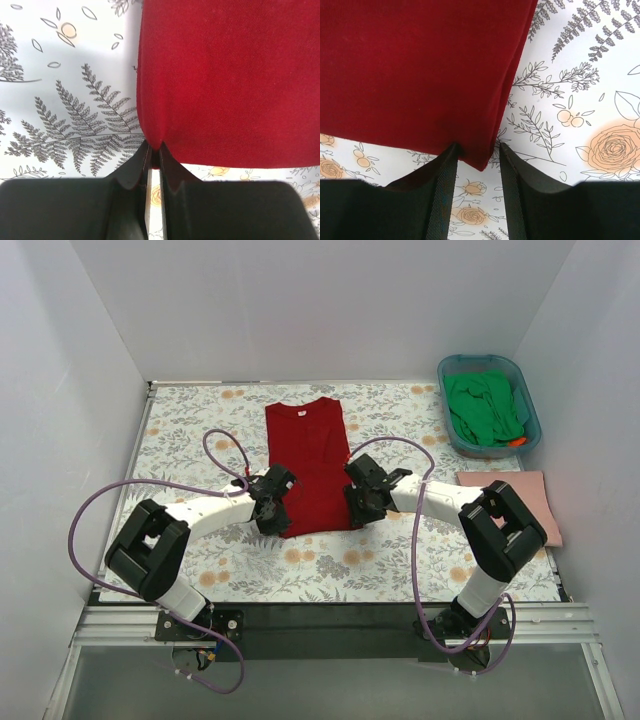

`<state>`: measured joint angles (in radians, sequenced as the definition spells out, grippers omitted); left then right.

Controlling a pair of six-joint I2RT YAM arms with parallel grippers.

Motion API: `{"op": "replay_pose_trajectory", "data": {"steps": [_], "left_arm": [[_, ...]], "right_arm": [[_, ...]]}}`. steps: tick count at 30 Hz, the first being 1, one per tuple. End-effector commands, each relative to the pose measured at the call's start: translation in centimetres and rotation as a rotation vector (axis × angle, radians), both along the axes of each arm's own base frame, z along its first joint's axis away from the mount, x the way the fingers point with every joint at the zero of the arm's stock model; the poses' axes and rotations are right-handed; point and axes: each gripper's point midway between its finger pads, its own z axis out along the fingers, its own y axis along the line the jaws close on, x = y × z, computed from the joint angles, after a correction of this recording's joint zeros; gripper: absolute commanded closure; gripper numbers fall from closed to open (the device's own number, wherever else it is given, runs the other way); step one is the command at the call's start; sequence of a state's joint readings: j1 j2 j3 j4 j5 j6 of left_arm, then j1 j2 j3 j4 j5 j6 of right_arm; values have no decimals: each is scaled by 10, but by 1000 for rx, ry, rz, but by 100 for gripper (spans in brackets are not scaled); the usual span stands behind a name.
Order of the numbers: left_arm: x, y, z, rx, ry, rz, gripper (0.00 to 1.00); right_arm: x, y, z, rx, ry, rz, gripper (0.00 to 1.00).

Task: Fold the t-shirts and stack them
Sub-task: Fold the tshirt

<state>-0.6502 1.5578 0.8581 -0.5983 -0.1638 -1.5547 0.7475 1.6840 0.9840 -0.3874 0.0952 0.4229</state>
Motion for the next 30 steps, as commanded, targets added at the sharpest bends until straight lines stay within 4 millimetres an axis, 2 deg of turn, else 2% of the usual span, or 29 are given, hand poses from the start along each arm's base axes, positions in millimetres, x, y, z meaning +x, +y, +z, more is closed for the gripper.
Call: {"op": "replay_pose_trajectory", "data": {"steps": [1,7,10,13,14,16,17,19,20,21,23,25,27,28,30], "left_arm": [[-17,0,4,-18,42,-7,100],[-20,0,5,-26,51,-7,100],[-20,1,6,-25,54,-6,100],[-24,3,6,-22,60,-6,100],[-26,4,6,-19,69,-5,100],[-34,3,9,-38,83,-15,100],[-43,7,8,-31,103,-18,100],[-56,7,16,-58,114,-28,100],[-70,12,15,-50,153,-35,100],[-78,9,24,-90,158,-40,100],[-102,4,29,-121,206,-76,100],[-131,0,37,-160,266,-104,100],[-149,-1,45,-174,299,-120,100],[-164,-2,52,-186,324,-124,100],[-177,-4,60,-204,351,-116,100]], "right_arm": [[-47,-43,-44,-194,180,-22,55],[-70,-54,-67,-241,281,-15,64],[-77,-56,-74,-254,315,-3,72],[-78,-59,-75,-264,318,7,87],[-77,-59,-72,-257,310,10,96],[-80,-56,-68,-239,313,33,99],[-80,-53,-60,-218,299,44,99],[-94,-55,-52,-217,322,76,99],[-96,-53,-42,-189,307,85,99],[-104,-59,-40,-197,318,89,99],[-122,-58,-25,-148,358,121,99],[-144,-69,-11,-157,431,157,99],[-155,-77,0,-157,452,174,99],[-165,-82,12,-143,465,181,99],[-173,-88,25,-133,473,180,99]]}}
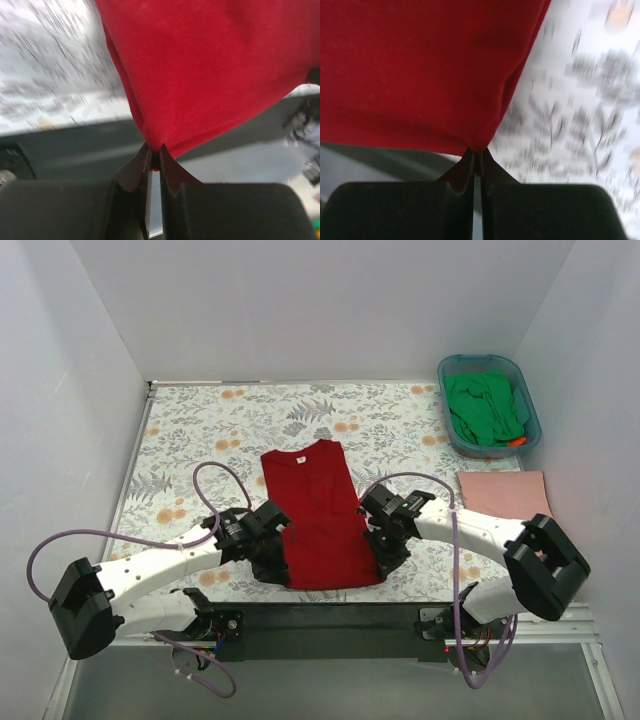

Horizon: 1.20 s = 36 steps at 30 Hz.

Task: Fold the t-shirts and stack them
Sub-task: Fold the tshirt

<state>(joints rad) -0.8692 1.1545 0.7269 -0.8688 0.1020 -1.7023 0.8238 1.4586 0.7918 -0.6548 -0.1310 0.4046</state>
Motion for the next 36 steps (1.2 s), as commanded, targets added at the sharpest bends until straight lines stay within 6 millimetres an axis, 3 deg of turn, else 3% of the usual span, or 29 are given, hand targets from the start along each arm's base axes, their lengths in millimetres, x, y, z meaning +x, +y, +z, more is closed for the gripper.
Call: {"op": "replay_pose_trajectory", "data": {"steps": [1,4,7,11,15,21,27,36], "left_arm": [[-51,13,13,16,160,14,100],[-68,1,30,-63,203,32,100],[-64,-9,46,-126,183,31,100],[-35,-23,63,-190,113,52,100],[5,-18,76,-204,30,95,100],[50,-12,102,-205,-97,114,100],[76,-8,115,-209,-166,134,100],[115,12,111,-176,-235,191,100]], "right_arm": [[-49,-45,29,-106,152,42,99],[-55,-54,51,-123,153,44,99],[-30,-48,74,-120,31,19,99],[5,-22,102,-83,-59,34,99],[27,-4,116,-68,-103,60,99],[53,21,135,-37,-151,97,99],[81,40,151,-9,-209,98,99],[123,50,156,-31,-271,80,99]]}}
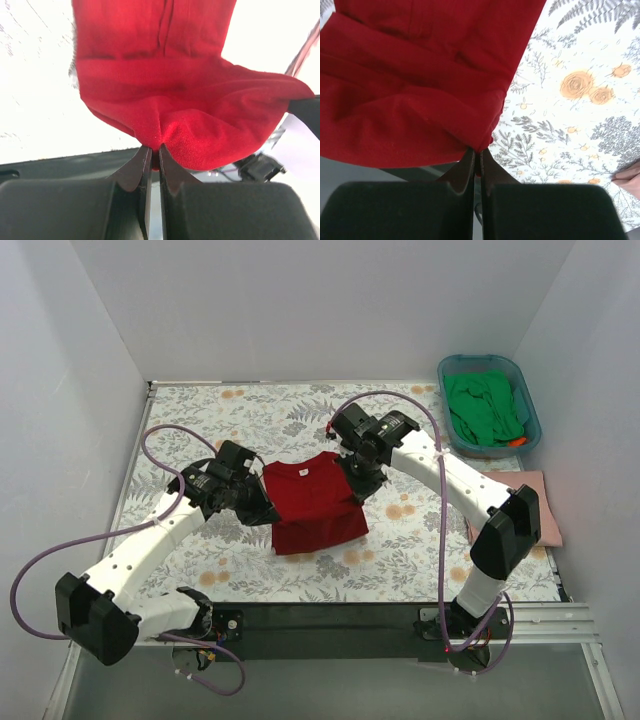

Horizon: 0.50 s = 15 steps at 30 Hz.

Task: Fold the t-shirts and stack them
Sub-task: Fold the tshirt

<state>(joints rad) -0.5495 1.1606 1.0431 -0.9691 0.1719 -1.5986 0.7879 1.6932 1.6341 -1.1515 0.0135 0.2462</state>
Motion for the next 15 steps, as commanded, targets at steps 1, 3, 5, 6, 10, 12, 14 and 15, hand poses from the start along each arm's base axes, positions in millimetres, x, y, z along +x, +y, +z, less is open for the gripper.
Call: {"op": "replay_pose_trajectory", "data": {"steps": [1,3,5,6,10,12,14,15], "left_arm": [[25,5,15,-5,-89,7,100],[38,9,14,2,-102,17,100],[49,14,14,2,-111,33,100],[54,15,11,12,-113,28,100],[78,25,12,23,-141,53,100],[90,28,12,17,-155,65,100],[99,30,5,27,-147,64,100],[105,29,3,25,-154,62,100]], "right_arm": [[21,1,12,3,-55,0,99],[31,5,15,11,-69,-2,99],[39,5,16,12,-79,-7,99],[42,5,12,2,-76,-7,99],[62,5,14,-4,-103,-21,99],[75,6,13,-6,-113,-31,99],[84,6,6,-17,-107,-33,99],[90,7,7,-16,-118,-38,99]]}}
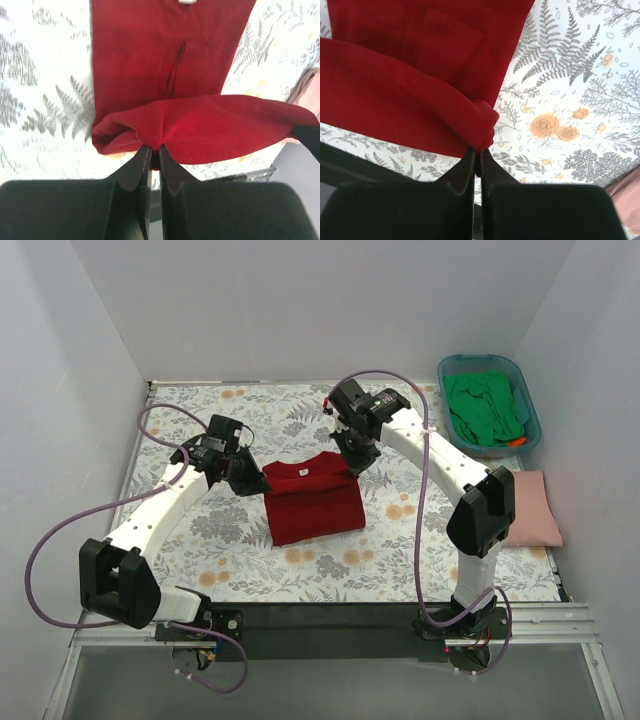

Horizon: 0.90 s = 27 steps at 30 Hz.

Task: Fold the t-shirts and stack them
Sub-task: Fold the tshirt

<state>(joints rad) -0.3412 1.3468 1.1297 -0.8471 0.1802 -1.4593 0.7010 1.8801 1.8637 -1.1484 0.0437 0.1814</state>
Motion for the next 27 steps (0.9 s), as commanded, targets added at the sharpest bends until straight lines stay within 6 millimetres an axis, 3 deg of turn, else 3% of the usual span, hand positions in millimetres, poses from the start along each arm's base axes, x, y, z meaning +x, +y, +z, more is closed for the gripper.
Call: {"op": "replay_pose_trajectory", "data": {"steps": [1,8,15,27], "left_arm": [[26,0,5,1,-68,-25,100],[47,3,-31,18,-35,-3,100],[51,11,-57,41,-3,45,100],[64,19,-83,72,-11,82,100]], "right_arm": [[25,-3,3,-17,-54,-2,99],[62,-5,-32,-11,-65,-40,99],[89,1,-56,12,-100,-43,99],[104,1,-97,18,-131,-56,99]]}}
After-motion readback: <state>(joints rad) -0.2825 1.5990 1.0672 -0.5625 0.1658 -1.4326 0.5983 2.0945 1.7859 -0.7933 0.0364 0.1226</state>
